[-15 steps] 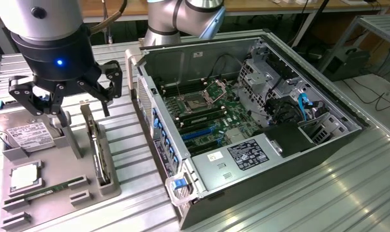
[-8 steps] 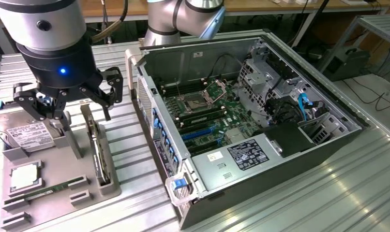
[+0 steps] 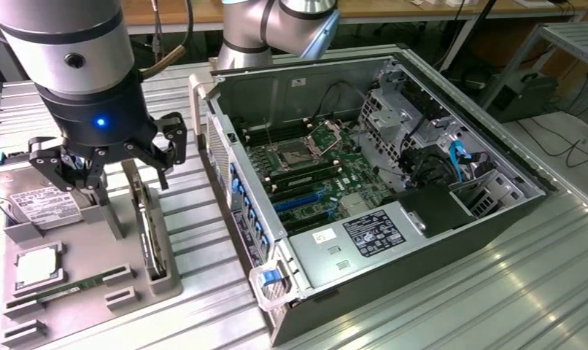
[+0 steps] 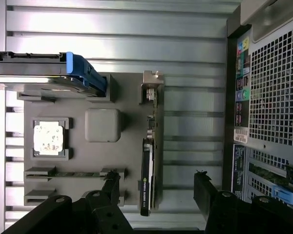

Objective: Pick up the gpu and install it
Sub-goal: 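Pick up the gpu and move the gpu toward the slot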

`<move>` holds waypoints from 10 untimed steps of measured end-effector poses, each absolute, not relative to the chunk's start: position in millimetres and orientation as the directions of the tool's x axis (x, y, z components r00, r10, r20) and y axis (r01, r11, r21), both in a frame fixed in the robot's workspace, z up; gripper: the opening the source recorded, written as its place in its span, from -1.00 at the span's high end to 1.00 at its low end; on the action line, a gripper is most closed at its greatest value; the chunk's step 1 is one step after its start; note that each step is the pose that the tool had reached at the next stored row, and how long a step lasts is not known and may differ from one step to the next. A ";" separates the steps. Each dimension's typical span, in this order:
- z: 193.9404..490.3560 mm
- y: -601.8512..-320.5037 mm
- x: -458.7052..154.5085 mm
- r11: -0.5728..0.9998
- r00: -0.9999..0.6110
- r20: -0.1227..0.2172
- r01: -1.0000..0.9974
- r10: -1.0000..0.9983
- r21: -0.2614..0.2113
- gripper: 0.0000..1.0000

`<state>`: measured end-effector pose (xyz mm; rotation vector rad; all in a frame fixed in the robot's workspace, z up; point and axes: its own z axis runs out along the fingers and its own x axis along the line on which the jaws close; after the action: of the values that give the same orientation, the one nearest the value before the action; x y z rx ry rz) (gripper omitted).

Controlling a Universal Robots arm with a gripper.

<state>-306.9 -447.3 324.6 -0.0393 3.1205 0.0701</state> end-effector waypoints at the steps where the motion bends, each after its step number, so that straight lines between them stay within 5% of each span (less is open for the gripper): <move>1: 322.2 -447.3 -306.9 0.999 -0.999 -0.021 -0.026 -0.025 0.045 -0.44; 10: 307.9 -447.4 -306.9 0.999 -0.999 -0.021 -0.026 -0.025 0.045 -0.44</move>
<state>-306.9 -447.4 307.9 -0.0393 3.1205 0.0701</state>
